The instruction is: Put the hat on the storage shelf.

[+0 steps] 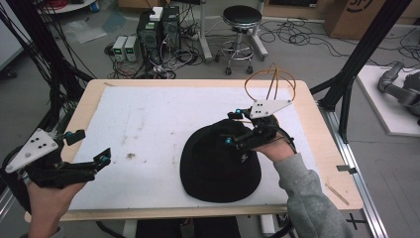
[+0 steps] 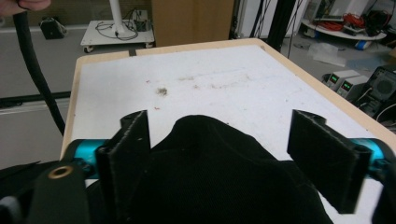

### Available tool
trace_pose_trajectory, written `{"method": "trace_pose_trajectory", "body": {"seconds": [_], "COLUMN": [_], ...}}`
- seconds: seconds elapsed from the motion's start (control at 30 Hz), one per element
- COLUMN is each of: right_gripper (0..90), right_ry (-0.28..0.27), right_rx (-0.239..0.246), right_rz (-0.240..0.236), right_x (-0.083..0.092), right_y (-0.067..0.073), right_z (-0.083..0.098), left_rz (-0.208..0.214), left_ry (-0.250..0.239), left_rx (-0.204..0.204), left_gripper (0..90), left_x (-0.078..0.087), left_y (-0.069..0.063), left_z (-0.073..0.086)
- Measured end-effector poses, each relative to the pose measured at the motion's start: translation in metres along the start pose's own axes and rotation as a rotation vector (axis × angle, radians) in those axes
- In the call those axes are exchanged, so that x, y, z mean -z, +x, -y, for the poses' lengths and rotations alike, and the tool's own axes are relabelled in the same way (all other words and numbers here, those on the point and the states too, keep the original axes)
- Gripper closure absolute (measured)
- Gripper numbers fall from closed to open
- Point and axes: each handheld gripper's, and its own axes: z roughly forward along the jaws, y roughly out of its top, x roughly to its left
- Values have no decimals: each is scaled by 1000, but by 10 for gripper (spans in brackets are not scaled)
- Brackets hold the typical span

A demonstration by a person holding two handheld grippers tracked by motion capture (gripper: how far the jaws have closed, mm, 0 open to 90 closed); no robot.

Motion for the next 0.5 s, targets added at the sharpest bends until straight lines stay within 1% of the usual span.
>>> {"method": "trace_pose_trajectory", "body": {"seconds": [0.07, 0.1, 0.13, 0.17, 0.2, 0.23, 0.27, 0.3, 0.33, 0.37, 0.4, 0.43, 0.47, 0.5], "right_gripper": [285, 296, 296, 311, 367, 388, 388, 456, 456, 544, 586, 586, 650, 735], "right_ry": [6, 10, 10, 17, 36, 37, 37, 41, 41, 55, 59, 59, 73, 85], "right_rx": [-1, 15, 15, 9, -9, -4, -4, -11, -11, -10, -1, -1, 9, 25], "right_rz": [-4, -1, -1, 8, 6, 13, 13, 5, 5, 5, 1, 1, -3, -5], "right_x": [-1, -2, -2, -3, -5, -5, -5, -5, -5, -4, -4, -4, -3, -4], "right_y": [0, -1, -1, -1, -3, -4, -4, -5, -5, -4, -5, -5, -4, -3], "right_z": [1, 1, 1, 2, 4, 5, 5, 6, 6, 6, 6, 6, 6, 7], "left_rz": [0, 0, -1, -2, -1, -2, -3, -3, -4, -4, -4, -4, -3, -2], "left_ry": [-2, -3, -2, -2, -2, -2, -3, -3, -3, -2, -2, -2, 0, 2], "left_rx": [1, 2, 3, 2, 1, 1, 3, 5, 4, 4, 4, 5, 4, 1], "left_gripper": [68, 68, 68, 68, 68, 68, 68, 68, 68, 68, 68, 68, 68, 68], "left_x": [0, 0, 0, 1, 1, 1, 1, 1, 1, 1, 1, 1, 1, 1], "left_y": [0, 0, 0, 0, 1, 1, 1, 1, 1, 2, 2, 1, 1, 2], "left_z": [0, 0, 0, 0, 0, 0, 0, 0, 0, 0, 0, 0, 0, 0]}}
